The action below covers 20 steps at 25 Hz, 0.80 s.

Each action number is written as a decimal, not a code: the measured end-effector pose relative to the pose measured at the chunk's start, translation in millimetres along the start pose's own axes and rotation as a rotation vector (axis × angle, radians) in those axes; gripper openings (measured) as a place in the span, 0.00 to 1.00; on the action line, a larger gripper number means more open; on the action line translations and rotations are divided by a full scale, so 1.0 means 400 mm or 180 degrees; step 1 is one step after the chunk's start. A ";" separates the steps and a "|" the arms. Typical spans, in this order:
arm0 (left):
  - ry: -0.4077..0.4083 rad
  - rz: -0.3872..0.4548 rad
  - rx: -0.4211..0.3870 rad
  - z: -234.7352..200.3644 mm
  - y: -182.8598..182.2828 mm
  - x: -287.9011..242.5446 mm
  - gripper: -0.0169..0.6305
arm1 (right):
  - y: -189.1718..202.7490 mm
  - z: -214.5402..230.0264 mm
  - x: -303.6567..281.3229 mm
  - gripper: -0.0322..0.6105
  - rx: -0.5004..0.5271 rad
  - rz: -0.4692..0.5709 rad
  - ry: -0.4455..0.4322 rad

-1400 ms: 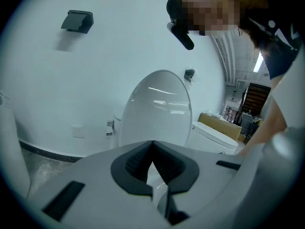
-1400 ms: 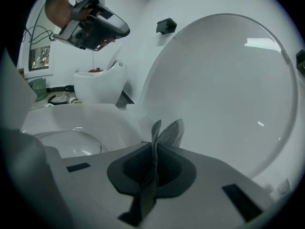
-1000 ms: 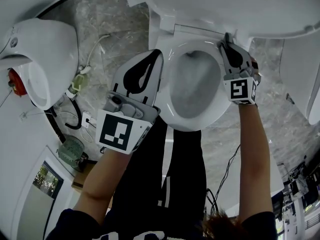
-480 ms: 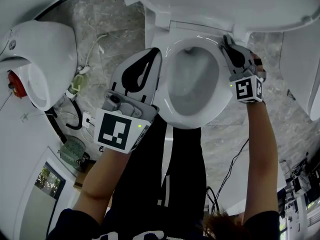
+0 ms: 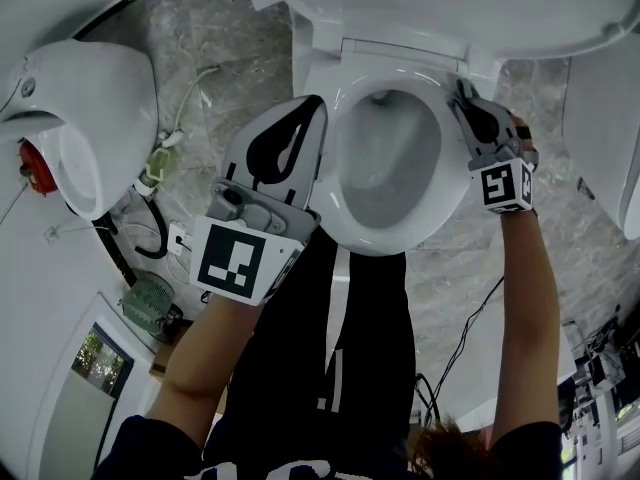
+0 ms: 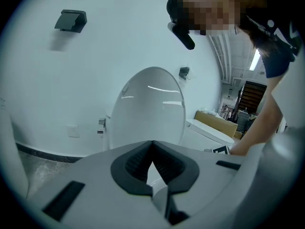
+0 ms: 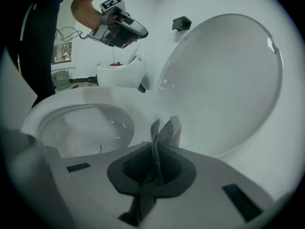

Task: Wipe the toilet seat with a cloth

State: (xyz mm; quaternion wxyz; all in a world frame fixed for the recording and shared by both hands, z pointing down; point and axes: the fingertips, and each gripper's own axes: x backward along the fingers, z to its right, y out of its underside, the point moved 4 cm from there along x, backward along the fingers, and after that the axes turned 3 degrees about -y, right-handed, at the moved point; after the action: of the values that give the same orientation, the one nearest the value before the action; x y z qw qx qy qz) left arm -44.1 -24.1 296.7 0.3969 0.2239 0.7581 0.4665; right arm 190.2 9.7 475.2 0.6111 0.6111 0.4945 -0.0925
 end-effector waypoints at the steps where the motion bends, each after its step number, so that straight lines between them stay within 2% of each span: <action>1: 0.0002 -0.0002 -0.0004 0.001 0.001 0.001 0.04 | 0.005 -0.005 0.004 0.09 -0.0022 -0.0007 -0.0003; 8: 0.0076 -0.0083 -0.0166 0.009 0.021 0.015 0.04 | 0.048 -0.052 0.032 0.09 -0.0144 -0.0069 -0.0078; 14: 0.0082 -0.0079 -0.0190 0.020 0.022 0.023 0.04 | 0.059 -0.076 0.047 0.09 -0.0332 -0.0044 -0.0036; 20: 0.0078 -0.0086 -0.0191 0.029 0.028 0.029 0.04 | 0.072 -0.109 0.060 0.09 -0.0372 -0.0059 -0.0081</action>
State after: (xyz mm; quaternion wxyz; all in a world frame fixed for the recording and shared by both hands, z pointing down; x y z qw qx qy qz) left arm -41.9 -4.6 299.0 0.4003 0.1960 0.7516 0.4863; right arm 201.4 64.7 487.1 0.6511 0.5686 0.4968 -0.0768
